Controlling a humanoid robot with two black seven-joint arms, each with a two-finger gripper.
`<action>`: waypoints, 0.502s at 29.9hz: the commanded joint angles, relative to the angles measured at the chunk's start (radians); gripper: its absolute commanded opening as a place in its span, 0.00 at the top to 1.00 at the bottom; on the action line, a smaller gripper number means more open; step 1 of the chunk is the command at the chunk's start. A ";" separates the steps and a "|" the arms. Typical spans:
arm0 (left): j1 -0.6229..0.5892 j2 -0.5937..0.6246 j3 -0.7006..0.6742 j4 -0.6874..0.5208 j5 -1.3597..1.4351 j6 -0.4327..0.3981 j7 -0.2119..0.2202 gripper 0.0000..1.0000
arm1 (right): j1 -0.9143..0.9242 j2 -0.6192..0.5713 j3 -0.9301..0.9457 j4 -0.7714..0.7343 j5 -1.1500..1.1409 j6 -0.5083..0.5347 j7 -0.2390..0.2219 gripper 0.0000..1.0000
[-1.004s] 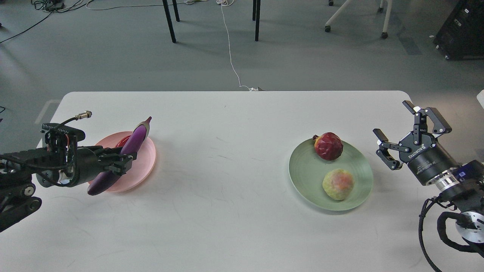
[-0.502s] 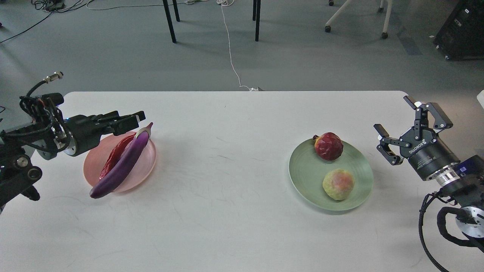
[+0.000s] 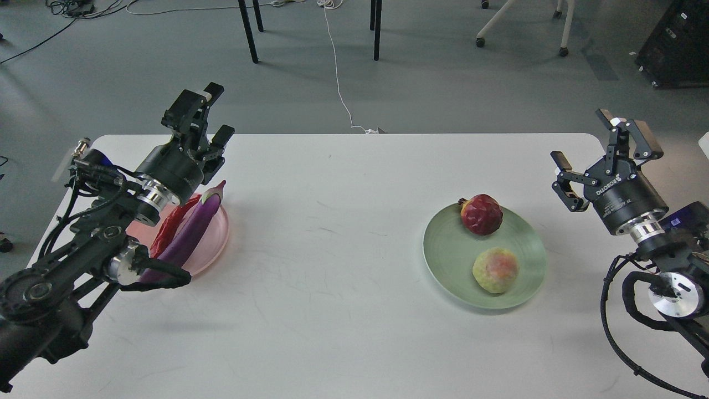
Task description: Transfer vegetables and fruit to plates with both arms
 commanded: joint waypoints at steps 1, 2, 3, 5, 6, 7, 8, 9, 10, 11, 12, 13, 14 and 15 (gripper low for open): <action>0.055 -0.059 -0.054 0.053 0.000 -0.059 0.004 0.02 | 0.002 0.023 0.005 0.001 0.001 -0.009 0.000 0.01; 0.068 -0.070 -0.077 0.068 0.000 -0.083 0.011 0.02 | 0.002 0.032 0.005 0.001 0.001 -0.009 0.000 0.01; 0.082 -0.084 -0.101 0.082 0.000 -0.115 0.023 0.02 | 0.000 0.038 0.002 0.001 0.001 -0.007 0.000 0.01; 0.107 -0.110 -0.151 0.110 -0.002 -0.173 0.053 0.02 | -0.006 0.053 -0.003 0.004 0.000 -0.004 0.000 0.01; 0.117 -0.122 -0.166 0.119 -0.002 -0.197 0.070 0.02 | -0.009 0.064 -0.005 0.002 -0.002 -0.004 0.000 0.01; 0.125 -0.129 -0.174 0.124 0.000 -0.213 0.083 0.02 | -0.012 0.073 -0.008 0.001 -0.002 -0.004 0.000 0.01; 0.133 -0.132 -0.175 0.124 0.000 -0.229 0.092 0.02 | -0.013 0.082 -0.009 0.001 -0.005 -0.004 0.000 0.01; 0.136 -0.132 -0.175 0.124 0.000 -0.238 0.095 0.02 | -0.014 0.087 -0.015 0.001 -0.014 -0.004 0.000 0.01; 0.140 -0.132 -0.174 0.124 0.001 -0.240 0.096 0.02 | -0.015 0.089 -0.020 0.001 -0.026 -0.004 0.000 0.01; 0.142 -0.133 -0.171 0.124 0.003 -0.241 0.096 0.02 | -0.015 0.090 -0.026 0.001 -0.049 -0.004 0.000 0.01; 0.142 -0.132 -0.169 0.124 0.003 -0.241 0.096 0.02 | -0.015 0.090 -0.028 0.001 -0.069 -0.004 0.000 0.01; 0.142 -0.133 -0.169 0.124 0.003 -0.241 0.096 0.02 | -0.015 0.090 -0.031 0.001 -0.086 -0.004 0.000 0.01; 0.142 -0.132 -0.168 0.124 0.003 -0.240 0.096 0.02 | -0.015 0.090 -0.029 0.002 -0.104 -0.004 0.000 0.01; 0.142 -0.132 -0.168 0.124 0.003 -0.240 0.096 0.02 | -0.015 0.090 -0.029 0.004 -0.106 -0.004 0.000 0.01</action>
